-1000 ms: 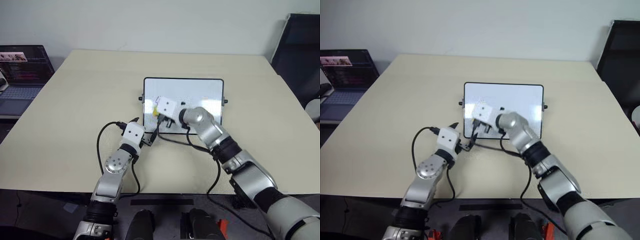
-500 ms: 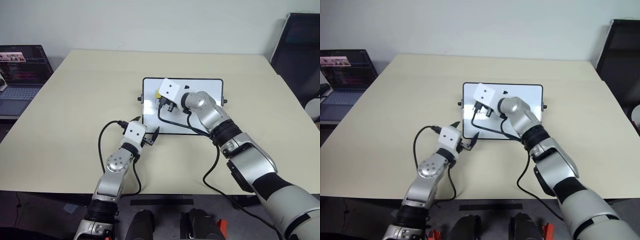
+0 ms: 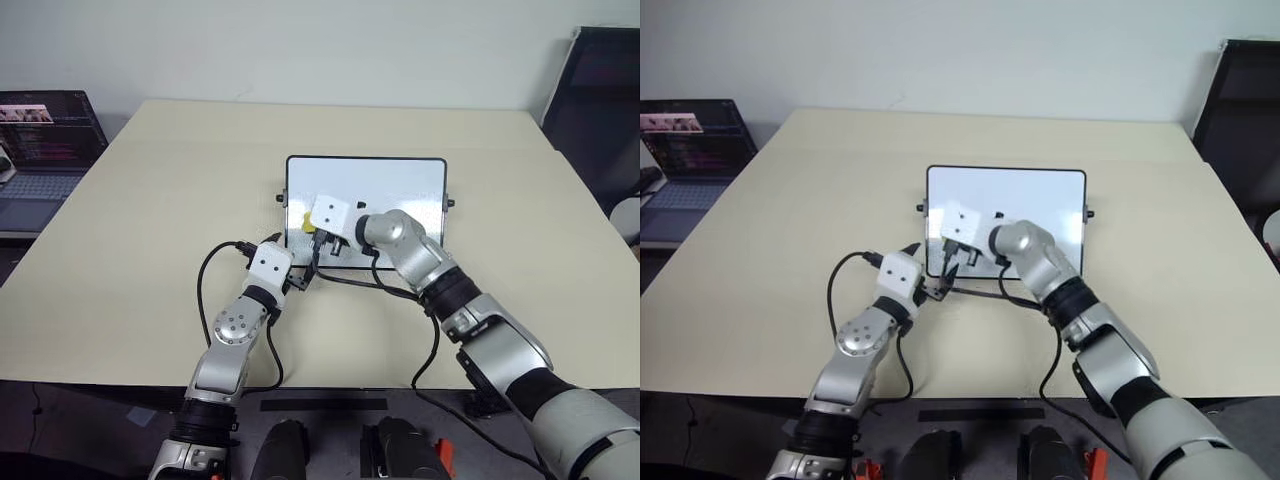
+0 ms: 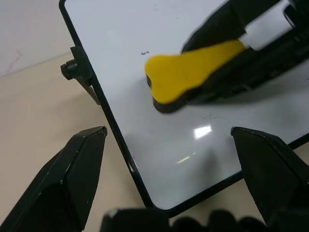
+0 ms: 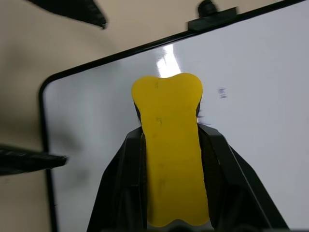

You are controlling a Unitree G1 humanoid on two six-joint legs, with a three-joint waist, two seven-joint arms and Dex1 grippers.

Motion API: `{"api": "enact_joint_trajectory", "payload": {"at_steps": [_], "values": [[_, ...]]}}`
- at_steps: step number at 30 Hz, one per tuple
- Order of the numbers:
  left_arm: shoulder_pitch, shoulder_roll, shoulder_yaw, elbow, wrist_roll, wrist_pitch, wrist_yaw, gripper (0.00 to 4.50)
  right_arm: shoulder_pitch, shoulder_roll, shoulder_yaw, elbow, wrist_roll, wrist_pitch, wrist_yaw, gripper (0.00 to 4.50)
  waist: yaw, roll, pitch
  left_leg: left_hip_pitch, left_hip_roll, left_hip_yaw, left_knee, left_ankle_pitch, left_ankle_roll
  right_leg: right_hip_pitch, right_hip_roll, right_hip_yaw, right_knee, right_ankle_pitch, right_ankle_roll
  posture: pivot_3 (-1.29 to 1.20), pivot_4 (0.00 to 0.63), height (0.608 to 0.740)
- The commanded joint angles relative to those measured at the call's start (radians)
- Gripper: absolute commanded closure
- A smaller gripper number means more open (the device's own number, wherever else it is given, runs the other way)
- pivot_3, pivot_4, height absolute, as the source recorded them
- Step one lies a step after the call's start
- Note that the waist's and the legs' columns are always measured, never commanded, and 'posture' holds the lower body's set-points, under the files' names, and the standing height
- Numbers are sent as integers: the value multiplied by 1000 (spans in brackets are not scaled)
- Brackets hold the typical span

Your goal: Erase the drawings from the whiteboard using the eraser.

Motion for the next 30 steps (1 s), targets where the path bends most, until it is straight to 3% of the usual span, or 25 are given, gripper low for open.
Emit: {"api": "enact_joint_trajectory", "payload": {"at_steps": [1, 12, 21, 30], "values": [[-10, -2, 4, -31, 2, -12, 8, 0, 66, -45, 21, -34, -39, 67, 20, 3377, 0, 0, 0, 0, 0, 0, 0, 0, 0, 1, 0, 0, 0, 0, 0, 0, 150, 740], [-18, -5, -1, -20, 3, -17, 4, 0, -59, -56, -50, 96, -18, 19, -82, 3377, 2, 0, 0, 11, 0, 0, 1, 1, 1, 14, 0, -3, -2, -1, 1, 0, 150, 740], [-22, -4, -4, -15, 4, -18, 1, 0, -179, -32, -101, 249, -5, -63, -173, 3377, 1, 0, 0, 12, 0, 0, 0, 1, 2, 13, 0, -2, -2, 0, -1, 0, 150, 740], [-18, -5, -2, -22, 4, -17, 4, 0, -74, 12, -50, 142, -18, -35, -107, 3377, -4, 0, 0, 12, 1, 0, -2, 1, 1, 13, 0, -1, -3, 0, -1, 0, 150, 740]]}}
